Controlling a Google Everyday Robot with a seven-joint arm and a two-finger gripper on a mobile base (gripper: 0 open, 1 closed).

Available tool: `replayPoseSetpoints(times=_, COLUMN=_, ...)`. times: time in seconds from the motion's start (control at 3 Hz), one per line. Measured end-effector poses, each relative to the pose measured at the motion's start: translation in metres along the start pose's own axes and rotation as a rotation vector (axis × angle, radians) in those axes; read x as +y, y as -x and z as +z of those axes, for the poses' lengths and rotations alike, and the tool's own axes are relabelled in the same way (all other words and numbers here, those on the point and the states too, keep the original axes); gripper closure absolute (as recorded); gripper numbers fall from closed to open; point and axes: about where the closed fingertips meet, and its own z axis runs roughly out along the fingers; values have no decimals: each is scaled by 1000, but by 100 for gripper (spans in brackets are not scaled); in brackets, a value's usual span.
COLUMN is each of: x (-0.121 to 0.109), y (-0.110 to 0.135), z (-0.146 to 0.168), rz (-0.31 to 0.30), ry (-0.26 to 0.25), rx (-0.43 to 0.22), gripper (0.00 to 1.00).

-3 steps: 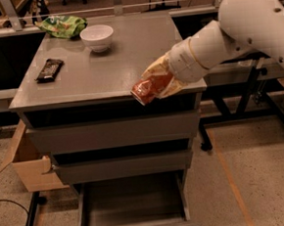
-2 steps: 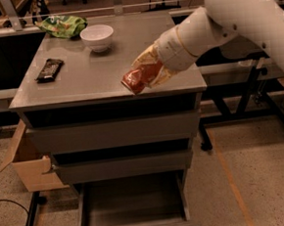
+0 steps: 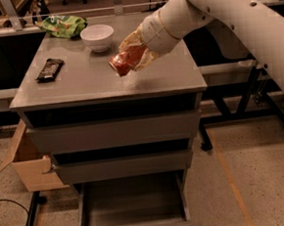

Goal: Pick coke can from bottom drawer and place on counter

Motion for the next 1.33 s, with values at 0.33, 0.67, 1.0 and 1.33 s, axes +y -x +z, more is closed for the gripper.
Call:
replayPoseSetpoints(times=0.33, x=-23, y=-15, z=13, rz=108, ry=-19, rx=-5, gripper=100)
replayPoseSetpoints(times=0.67, x=-34, y=-27, z=31, rz=223, ry=-9, rx=-30, gripper=100)
replayPoseSetpoints(times=1.0, x=-36, y=-36, z=48, rz=317, ry=23, rx=-57, gripper=100)
replayPoseSetpoints(times=1.33, x=-35, y=-43, z=61, rz=381, ry=64, rx=-81, gripper=100)
